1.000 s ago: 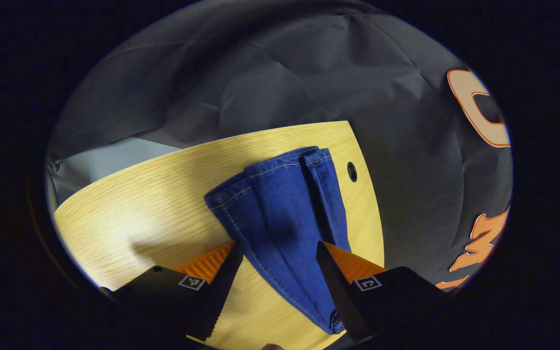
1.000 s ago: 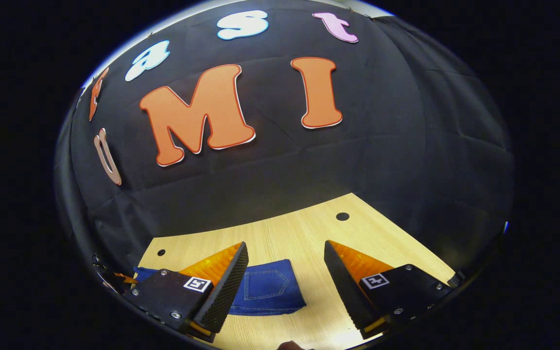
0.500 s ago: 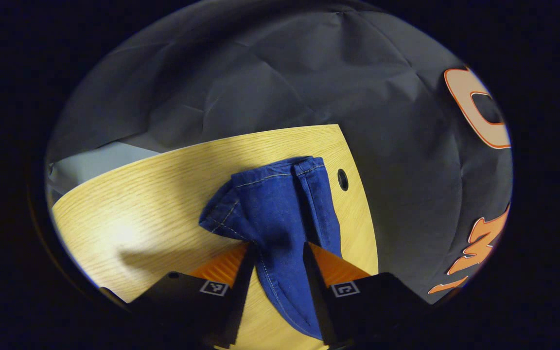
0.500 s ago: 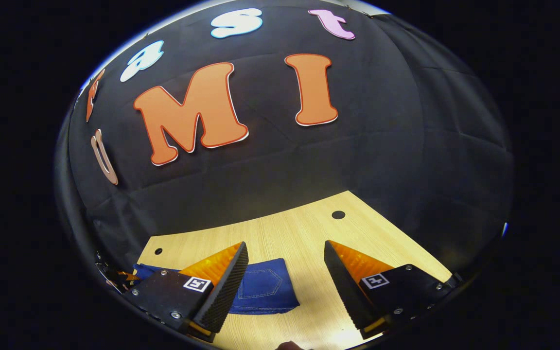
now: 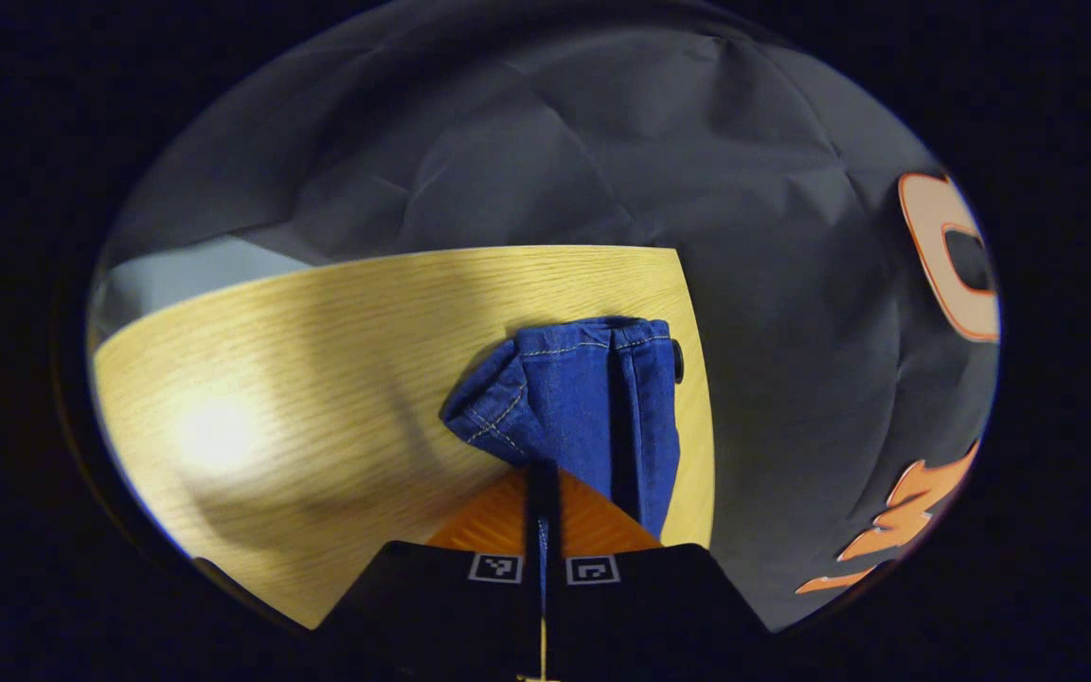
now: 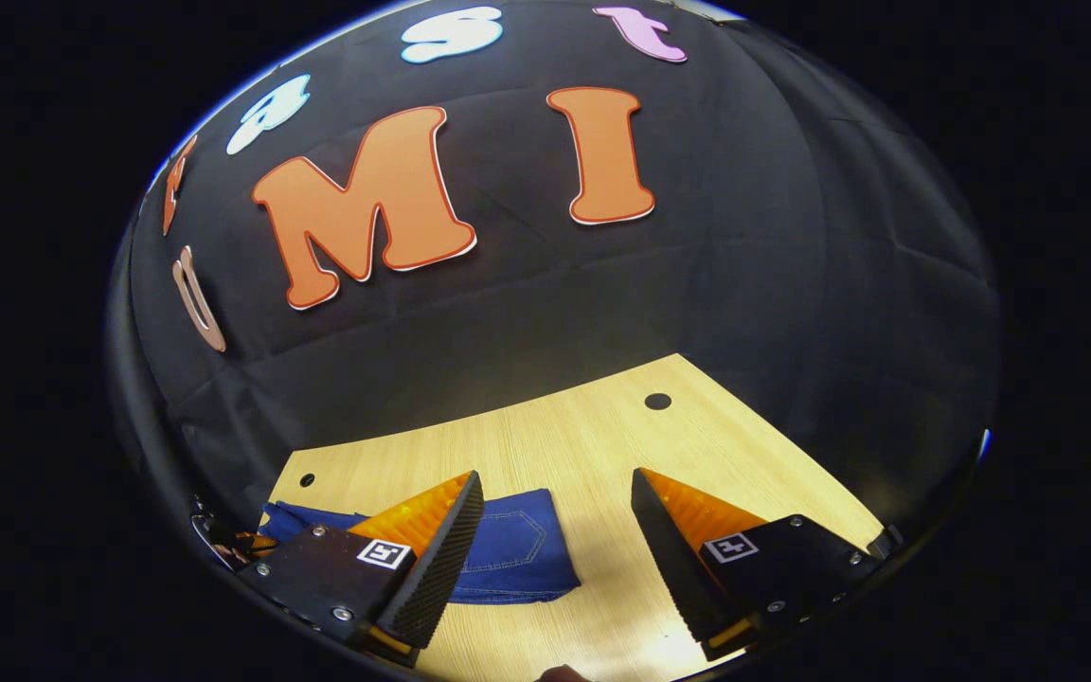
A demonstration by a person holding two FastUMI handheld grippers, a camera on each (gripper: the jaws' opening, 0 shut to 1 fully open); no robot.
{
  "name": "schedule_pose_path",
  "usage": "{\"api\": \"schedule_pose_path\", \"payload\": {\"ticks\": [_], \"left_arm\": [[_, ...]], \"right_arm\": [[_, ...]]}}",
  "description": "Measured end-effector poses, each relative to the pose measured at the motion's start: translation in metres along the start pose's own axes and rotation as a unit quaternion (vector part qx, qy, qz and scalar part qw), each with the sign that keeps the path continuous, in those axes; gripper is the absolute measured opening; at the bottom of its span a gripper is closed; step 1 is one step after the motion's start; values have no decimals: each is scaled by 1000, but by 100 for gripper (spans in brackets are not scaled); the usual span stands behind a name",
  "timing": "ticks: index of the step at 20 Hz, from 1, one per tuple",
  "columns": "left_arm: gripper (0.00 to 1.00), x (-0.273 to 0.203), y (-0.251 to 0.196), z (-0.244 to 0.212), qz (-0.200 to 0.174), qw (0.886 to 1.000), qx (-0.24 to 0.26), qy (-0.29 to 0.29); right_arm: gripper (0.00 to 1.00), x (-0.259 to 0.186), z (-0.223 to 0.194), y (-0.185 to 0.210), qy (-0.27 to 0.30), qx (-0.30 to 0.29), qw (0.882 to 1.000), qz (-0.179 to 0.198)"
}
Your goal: Grasp the waist and the cuffs of the jeans and fold them to make the two legs overlap; first hold the waist and fold one-third of the jeans toward the cuffs, then hold the cuffs and fold the remaining one-third in the same direction to finish folding.
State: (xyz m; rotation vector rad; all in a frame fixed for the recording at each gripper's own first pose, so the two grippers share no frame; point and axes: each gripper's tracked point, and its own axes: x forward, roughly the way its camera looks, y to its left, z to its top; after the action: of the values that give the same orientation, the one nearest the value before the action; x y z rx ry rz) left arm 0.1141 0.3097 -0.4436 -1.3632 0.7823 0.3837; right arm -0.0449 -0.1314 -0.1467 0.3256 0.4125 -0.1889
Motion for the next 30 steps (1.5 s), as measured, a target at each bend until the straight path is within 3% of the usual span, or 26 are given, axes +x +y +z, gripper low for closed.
{"api": "schedule_pose_path", "payload": {"ticks": [2, 8, 14, 16, 20, 24, 27, 30], "left_arm": [[2, -4, -2, 1, -3, 1000, 4, 0], [1, -37, -60, 4, -74, 995, 61, -26], [1, -68, -111, -26, -119, 986, 113, -15], [0, -77, -122, -38, -122, 981, 152, -14], [1, -107, -165, -81, -157, 954, 254, 3], [1, -124, -215, -140, -188, 929, 318, 13], [1, -141, -257, -202, -222, 909, 351, 31], [0, -156, -285, -278, -247, 886, 389, 57]], "right_arm": [[97, 2, -1, 2, 4, 1, 1000, 0], [97, 5, 3, 12, 4, 18, 1000, 9], [97, -2, -2, 24, 3, 31, 999, 13], [97, -7, -7, 26, 5, 33, 999, 13], [97, -21, -15, 20, 7, 32, 999, 8], [97, -22, -12, 2, 0, 44, 999, 16], [96, -19, -1, -18, -7, 68, 997, 25], [96, -16, 3, -44, -14, 43, 999, 16]]}}
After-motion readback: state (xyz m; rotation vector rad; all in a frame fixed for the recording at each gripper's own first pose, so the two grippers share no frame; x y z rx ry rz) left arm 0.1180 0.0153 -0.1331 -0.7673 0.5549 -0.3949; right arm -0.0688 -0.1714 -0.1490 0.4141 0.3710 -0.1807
